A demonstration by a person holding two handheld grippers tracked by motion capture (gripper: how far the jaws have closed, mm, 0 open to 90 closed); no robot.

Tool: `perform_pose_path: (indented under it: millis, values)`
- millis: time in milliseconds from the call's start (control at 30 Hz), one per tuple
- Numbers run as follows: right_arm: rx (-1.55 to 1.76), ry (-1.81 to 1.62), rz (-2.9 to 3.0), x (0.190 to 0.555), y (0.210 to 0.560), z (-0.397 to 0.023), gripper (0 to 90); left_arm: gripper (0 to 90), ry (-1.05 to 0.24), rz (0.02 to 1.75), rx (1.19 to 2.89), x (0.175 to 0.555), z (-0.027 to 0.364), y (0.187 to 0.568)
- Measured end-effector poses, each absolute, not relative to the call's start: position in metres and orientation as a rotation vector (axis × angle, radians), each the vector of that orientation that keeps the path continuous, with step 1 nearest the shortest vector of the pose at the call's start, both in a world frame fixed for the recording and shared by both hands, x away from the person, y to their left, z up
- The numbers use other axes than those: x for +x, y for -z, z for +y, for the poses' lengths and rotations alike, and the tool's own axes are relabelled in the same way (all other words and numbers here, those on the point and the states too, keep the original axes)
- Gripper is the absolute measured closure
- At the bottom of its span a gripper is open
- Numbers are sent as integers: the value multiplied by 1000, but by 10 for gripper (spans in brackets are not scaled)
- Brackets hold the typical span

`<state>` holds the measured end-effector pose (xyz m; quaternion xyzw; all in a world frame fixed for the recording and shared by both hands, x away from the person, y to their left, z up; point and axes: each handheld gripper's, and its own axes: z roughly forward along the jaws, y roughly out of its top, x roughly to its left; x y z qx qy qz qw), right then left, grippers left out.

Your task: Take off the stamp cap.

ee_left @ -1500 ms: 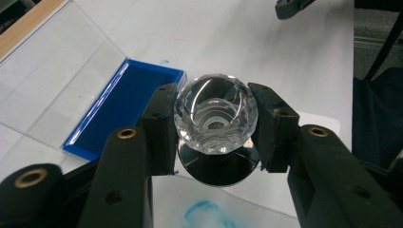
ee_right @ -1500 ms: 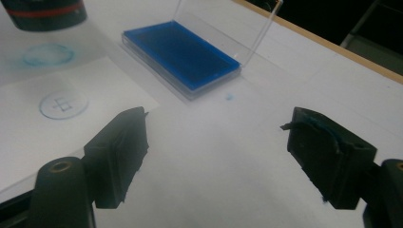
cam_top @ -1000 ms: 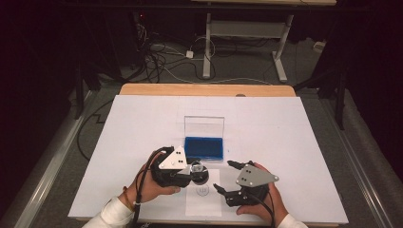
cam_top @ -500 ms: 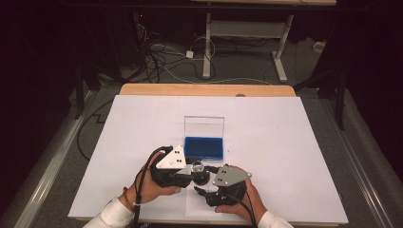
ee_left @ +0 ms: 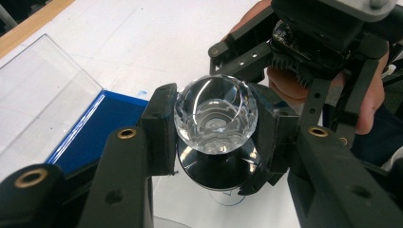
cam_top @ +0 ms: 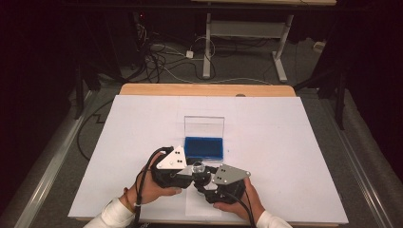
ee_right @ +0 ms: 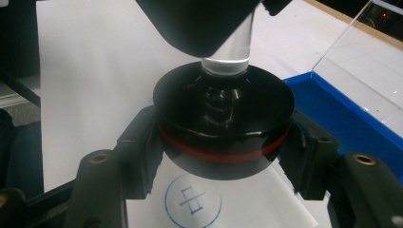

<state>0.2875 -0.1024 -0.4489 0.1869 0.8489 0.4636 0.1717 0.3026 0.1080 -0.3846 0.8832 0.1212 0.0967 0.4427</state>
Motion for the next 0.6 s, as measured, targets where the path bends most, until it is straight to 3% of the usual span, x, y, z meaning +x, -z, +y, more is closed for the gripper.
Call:
perform_pose_path:
  millis: [600]
  values:
    - [531, -1271, 2417, 284, 443, -107, 390, 547, -176, 362, 2140, 307, 111, 386]
